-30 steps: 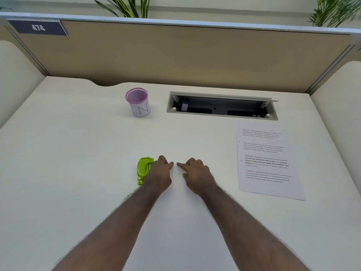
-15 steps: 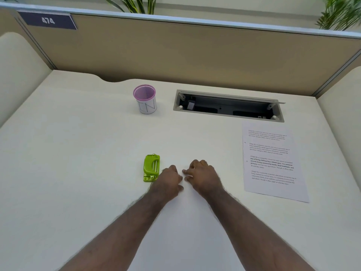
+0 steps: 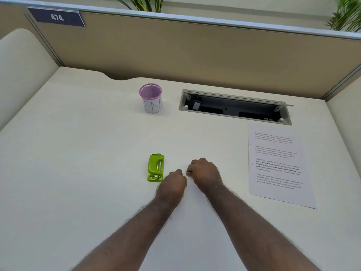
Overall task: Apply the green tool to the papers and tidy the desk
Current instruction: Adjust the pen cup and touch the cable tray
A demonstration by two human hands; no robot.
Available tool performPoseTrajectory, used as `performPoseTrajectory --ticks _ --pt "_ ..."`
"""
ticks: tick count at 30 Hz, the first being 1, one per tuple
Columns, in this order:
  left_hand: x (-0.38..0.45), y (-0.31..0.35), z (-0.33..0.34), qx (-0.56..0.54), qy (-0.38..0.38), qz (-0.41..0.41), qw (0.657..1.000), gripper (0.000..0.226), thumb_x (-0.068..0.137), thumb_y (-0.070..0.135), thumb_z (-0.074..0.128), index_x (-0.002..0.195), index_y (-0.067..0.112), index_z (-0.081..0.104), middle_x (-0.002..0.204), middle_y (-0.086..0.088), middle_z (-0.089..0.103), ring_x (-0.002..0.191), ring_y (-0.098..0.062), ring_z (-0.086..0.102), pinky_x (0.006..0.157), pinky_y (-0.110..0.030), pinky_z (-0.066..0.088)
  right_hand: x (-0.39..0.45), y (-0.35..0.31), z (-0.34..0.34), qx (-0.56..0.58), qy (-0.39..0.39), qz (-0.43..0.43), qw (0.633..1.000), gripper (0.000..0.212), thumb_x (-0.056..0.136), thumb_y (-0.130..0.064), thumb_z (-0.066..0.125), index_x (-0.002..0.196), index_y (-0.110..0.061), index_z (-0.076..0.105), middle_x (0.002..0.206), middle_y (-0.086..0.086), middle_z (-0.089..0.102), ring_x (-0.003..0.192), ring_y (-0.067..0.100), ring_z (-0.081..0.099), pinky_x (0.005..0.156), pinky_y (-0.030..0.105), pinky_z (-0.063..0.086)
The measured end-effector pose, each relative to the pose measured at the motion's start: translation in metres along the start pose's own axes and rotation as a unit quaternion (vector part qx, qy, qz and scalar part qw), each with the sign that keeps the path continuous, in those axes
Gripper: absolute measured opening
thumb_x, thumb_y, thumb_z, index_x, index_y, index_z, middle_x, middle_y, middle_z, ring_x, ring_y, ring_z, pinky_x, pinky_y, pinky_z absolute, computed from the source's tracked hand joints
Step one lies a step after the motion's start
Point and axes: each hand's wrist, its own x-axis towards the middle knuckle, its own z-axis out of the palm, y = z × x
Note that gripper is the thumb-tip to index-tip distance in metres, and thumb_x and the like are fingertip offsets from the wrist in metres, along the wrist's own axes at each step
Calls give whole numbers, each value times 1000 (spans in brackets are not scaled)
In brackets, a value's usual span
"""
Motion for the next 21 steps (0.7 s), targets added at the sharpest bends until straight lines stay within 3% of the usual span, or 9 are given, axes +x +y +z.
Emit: performPoseTrajectory --ticks 4,8,13,15,16,18,19,21 --pt "-1 0 -2 16 12 -1 1000 27 93 7 43 111 6 63 112 -10 56 106 -28 54 84 -43 51 -2 3 3 -6 21 -18 1000 24 97 -23 47 96 -20 70 99 -5 67 96 21 54 70 36 49" --pt "-4 1 -2 49 32 24 998 24 92 2 42 109 7 58 112 -10 54 102 -28 53 77 -40 47 -5 5 7 -22 33 -46 998 26 97 -20 42 94 -16 67 95 -1 64 94 22 54 66 36 44" --pt "-4 2 3 75 47 33 996 28 92 -1 38 113 8 55 116 -10 53 103 -27 53 73 -37 42 -9 3 4 -88 62 -79 991 10 83 -10 61 78 -15 68 76 1 64 73 22 59 51 33 45" --pt "-7 5 -2 96 51 42 993 23 87 0 49 106 9 60 108 -10 59 96 -26 59 70 -35 47 -9 3 5 -117 65 -87 987 9 77 -10 67 72 -17 66 70 -1 63 65 20 59 46 30 43" --pt "-8 6 -6 109 36 56 992 18 78 3 64 94 11 65 96 -9 63 83 -22 63 62 -32 49 -8 3 6 -122 66 -90 986 9 77 -10 68 71 -17 66 69 -1 63 64 19 59 46 29 43" --pt "-9 8 -8 136 40 71 987 29 47 8 86 67 17 67 67 0 62 55 -14 60 41 -25 44 -5 5 7 -130 48 -95 986 8 85 -12 60 81 -15 66 77 1 64 71 21 60 51 30 45" --pt "-9 7 -9 137 52 59 987 32 42 9 88 62 17 65 63 0 60 50 -12 57 37 -24 41 -3 7 9 -122 29 -96 987 13 91 -12 51 90 -13 65 87 3 63 81 23 59 56 33 46" --pt "-8 6 -6 106 43 56 992 22 62 4 77 79 13 65 80 -5 63 67 -19 62 50 -29 47 2 10 9 -60 -6 -69 996 23 98 -15 39 106 -12 60 104 4 59 97 24 55 67 36 48"
